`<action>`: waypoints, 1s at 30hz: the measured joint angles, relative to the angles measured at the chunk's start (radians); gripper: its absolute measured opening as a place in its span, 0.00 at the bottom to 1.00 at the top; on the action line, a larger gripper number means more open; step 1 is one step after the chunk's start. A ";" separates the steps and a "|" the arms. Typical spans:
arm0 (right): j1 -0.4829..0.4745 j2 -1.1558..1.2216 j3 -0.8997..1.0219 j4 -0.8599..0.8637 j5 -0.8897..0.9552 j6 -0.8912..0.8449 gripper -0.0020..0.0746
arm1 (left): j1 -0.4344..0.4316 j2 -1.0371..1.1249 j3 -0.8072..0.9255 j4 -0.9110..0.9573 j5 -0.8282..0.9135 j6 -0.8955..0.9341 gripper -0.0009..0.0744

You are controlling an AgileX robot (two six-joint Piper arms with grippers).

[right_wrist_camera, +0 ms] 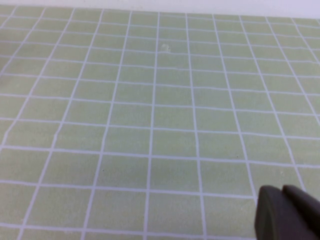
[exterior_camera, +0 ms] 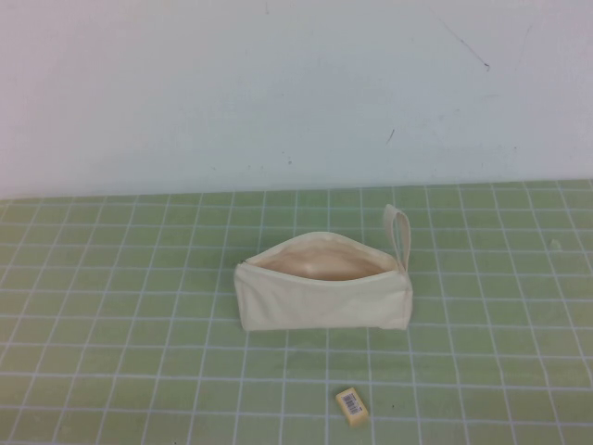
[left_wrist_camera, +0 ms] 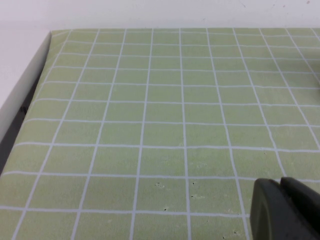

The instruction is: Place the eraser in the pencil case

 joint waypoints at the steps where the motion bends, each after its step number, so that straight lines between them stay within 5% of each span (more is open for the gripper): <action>1: 0.000 0.000 0.000 0.000 0.000 0.000 0.02 | 0.000 0.000 0.000 0.000 0.000 0.000 0.01; 30: 0.000 0.000 0.002 -0.090 -0.020 -0.053 0.02 | 0.000 0.000 0.000 0.000 0.000 0.001 0.01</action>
